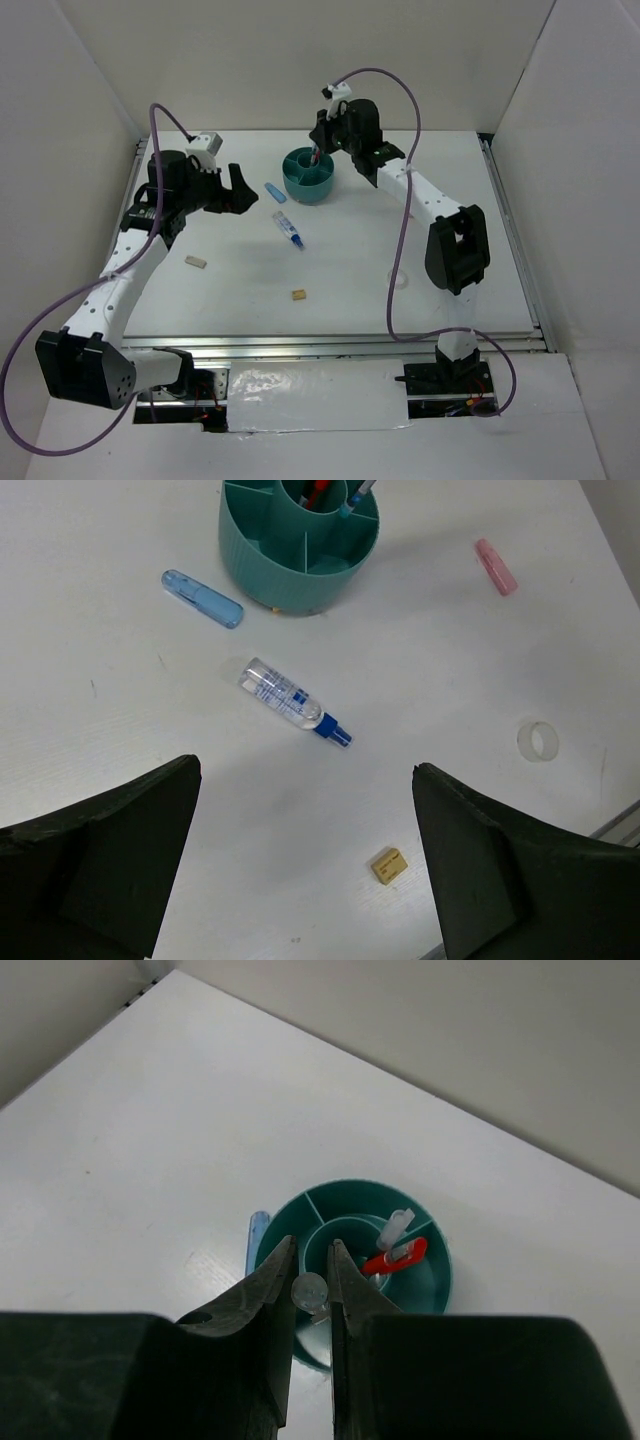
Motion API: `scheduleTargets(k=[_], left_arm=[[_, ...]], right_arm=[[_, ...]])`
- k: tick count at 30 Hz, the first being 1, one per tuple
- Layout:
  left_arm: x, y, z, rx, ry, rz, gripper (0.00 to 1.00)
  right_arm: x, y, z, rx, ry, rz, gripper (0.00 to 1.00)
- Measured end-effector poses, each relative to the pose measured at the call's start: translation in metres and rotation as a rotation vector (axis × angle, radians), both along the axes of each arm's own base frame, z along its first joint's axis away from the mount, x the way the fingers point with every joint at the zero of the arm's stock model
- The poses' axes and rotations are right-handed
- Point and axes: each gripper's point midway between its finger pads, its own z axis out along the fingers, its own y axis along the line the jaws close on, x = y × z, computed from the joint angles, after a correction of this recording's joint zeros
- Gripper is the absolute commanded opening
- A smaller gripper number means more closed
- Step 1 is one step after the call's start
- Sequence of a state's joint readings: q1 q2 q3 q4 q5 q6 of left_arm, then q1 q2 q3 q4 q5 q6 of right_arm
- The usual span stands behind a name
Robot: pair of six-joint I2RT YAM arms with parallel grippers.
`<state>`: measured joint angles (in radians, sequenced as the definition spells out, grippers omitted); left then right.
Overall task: Sort the stationery into containers
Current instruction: Place the pen in the storage box.
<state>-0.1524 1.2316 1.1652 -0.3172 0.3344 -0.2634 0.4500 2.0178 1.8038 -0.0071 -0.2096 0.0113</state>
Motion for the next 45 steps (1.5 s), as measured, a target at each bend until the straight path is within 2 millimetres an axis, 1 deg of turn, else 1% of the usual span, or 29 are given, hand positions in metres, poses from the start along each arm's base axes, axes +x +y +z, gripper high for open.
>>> scheduleTargets(k=[2, 8, 11, 12, 15, 17, 19, 21, 22, 23, 26, 30, 31, 35, 36, 38, 39, 40, 41, 42, 45], left_arm=[[0.001, 0.001, -0.002, 0.001, 0.005, 0.002, 0.99], [0.0, 0.001, -0.01, 0.002, 0.024, -0.003, 0.99], [0.001, 0.001, -0.012, 0.004, 0.028, -0.007, 0.99], [0.001, 0.001, -0.013, 0.006, 0.028, -0.01, 0.99], [0.001, 0.0, -0.015, 0.016, 0.027, -0.023, 0.99], [0.0, -0.001, -0.018, 0.017, 0.031, -0.03, 0.99], [0.0, -0.001, -0.02, 0.018, 0.034, -0.035, 0.99], [0.0, -0.001, -0.021, 0.026, 0.03, -0.045, 0.99], [0.0, -0.002, -0.021, 0.029, 0.029, -0.049, 0.99], [0.0, -0.002, -0.022, 0.032, 0.03, -0.054, 0.99], [-0.001, -0.005, -0.026, 0.047, 0.026, -0.095, 0.99], [-0.007, -0.009, -0.039, 0.077, 0.024, -0.169, 0.99], [-0.009, -0.01, -0.043, 0.092, 0.021, -0.19, 0.99], [-0.012, -0.016, -0.058, 0.148, 0.025, -0.264, 0.93], [-0.011, -0.017, -0.063, 0.161, 0.029, -0.279, 0.92], [-0.012, -0.02, -0.072, 0.192, 0.032, -0.319, 0.92], [-0.012, -0.022, -0.077, 0.201, 0.038, -0.339, 0.87], [-0.014, -0.023, -0.082, 0.215, 0.04, -0.369, 0.87], [-0.015, -0.025, -0.086, 0.231, 0.038, -0.411, 0.83], [-0.016, -0.027, -0.091, 0.245, 0.036, -0.453, 0.8], [-0.019, -0.033, -0.102, 0.285, 0.019, -0.596, 0.77]], right_arm=[[0.004, 0.001, 0.008, 0.005, -0.025, -0.003, 0.0], [0.014, 0.004, 0.04, 0.038, -0.11, -0.004, 0.0], [0.02, 0.006, 0.045, 0.036, -0.141, -0.004, 0.0], [0.022, 0.007, 0.043, 0.033, -0.144, -0.005, 0.0], [0.029, 0.009, 0.028, 0.012, -0.136, -0.005, 0.0], [0.034, 0.011, 0.011, -0.008, -0.118, -0.004, 0.0], [0.037, 0.011, -0.002, -0.023, -0.103, -0.004, 0.0], [0.039, 0.012, -0.015, -0.039, -0.088, -0.002, 0.04], [0.04, 0.012, -0.019, -0.046, -0.083, -0.001, 0.1], [0.04, 0.012, -0.022, -0.05, -0.081, 0.0, 0.11], [0.041, 0.012, -0.024, -0.055, -0.079, 0.002, 0.15], [0.04, 0.014, -0.027, -0.058, -0.081, 0.007, 0.29], [0.039, 0.014, -0.029, -0.062, -0.078, 0.008, 0.31], [0.037, 0.016, -0.034, -0.07, -0.071, 0.014, 0.39], [0.037, 0.016, -0.035, -0.072, -0.07, 0.016, 0.42], [0.036, 0.017, -0.037, -0.075, -0.068, 0.018, 0.47], [0.035, 0.017, -0.038, -0.076, -0.066, 0.019, 0.5], [0.035, 0.017, -0.038, -0.076, -0.066, 0.019, 0.52], [0.035, 0.017, -0.039, -0.077, -0.065, 0.019, 0.53], [0.035, 0.017, -0.039, -0.076, -0.064, 0.019, 0.53], [0.035, 0.018, -0.039, -0.068, -0.057, 0.018, 0.54]])
